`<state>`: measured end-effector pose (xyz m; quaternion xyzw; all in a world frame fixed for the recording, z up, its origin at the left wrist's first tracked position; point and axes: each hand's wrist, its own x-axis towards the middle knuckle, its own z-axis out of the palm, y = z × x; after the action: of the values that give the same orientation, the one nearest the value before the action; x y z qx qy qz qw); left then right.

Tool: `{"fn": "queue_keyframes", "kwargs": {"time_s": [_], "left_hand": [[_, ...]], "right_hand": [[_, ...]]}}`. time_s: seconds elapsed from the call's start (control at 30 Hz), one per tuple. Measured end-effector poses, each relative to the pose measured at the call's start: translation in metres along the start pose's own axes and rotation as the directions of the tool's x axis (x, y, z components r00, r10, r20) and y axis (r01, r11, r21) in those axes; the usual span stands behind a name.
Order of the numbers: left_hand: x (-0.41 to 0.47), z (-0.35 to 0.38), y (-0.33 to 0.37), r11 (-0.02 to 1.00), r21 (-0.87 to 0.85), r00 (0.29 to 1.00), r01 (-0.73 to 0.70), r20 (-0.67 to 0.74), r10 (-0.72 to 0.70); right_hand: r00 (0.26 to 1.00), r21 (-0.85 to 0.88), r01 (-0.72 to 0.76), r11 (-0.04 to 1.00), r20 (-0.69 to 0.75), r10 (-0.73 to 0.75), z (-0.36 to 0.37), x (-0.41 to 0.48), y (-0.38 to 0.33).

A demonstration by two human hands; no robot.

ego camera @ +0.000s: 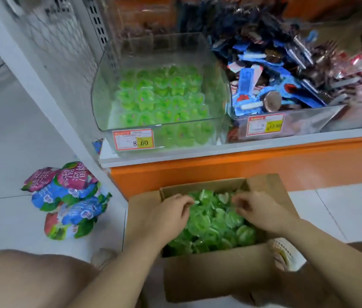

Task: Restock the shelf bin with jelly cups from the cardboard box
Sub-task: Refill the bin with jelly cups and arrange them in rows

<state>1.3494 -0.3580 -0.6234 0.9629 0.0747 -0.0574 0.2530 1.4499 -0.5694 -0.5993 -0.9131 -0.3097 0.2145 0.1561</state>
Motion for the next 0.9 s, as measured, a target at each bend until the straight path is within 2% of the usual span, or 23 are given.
{"fn": "queue_keyframes", "kwargs": {"time_s": [0.07,0.17,0.23,0.37,0.43,0.57,0.7,0.8,0.9], "left_hand": [[0.004,0.023,-0.006,0.992,-0.072,0.978,0.102,0.189,-0.087],[0.015,0.045,-0.012,0.979,-0.054,0.896,0.196,0.414,-0.157],[0.023,0.056,-0.018,0.970,-0.033,0.857,0.239,0.477,-0.195],[0.025,0.076,-0.031,0.935,-0.020,0.772,0.355,0.570,-0.282],[0.024,0.083,-0.033,0.918,-0.050,0.772,0.394,0.560,-0.301],[0.022,0.096,-0.031,0.880,-0.132,0.812,0.456,0.466,-0.351],[0.018,0.104,-0.026,0.863,-0.222,0.877,0.453,0.285,-0.387],[0.020,0.104,-0.021,0.918,-0.175,0.930,0.355,0.170,-0.326],[0.031,0.105,-0.016,0.977,-0.115,0.969,0.179,0.192,-0.155]], "right_hand": [[0.986,-0.145,-0.094,0.985,0.126,0.113,0.012,0.002,0.019],[0.948,-0.226,-0.103,0.969,0.273,0.164,0.031,0.007,0.034],[0.920,-0.175,-0.112,0.978,0.354,0.169,0.046,0.011,0.041],[0.868,-0.175,-0.220,0.960,0.414,0.274,0.073,0.018,0.049],[0.853,-0.163,-0.243,0.956,0.433,0.291,0.084,0.023,0.047],[0.891,-0.093,-0.218,0.971,0.387,0.237,0.096,0.025,0.047],[0.931,0.001,-0.219,0.976,0.298,0.209,0.097,0.023,0.049],[0.950,0.088,-0.206,0.975,0.258,0.178,0.104,0.025,0.043],[0.957,0.070,-0.189,0.980,0.237,0.167,0.109,0.031,0.038]]}}
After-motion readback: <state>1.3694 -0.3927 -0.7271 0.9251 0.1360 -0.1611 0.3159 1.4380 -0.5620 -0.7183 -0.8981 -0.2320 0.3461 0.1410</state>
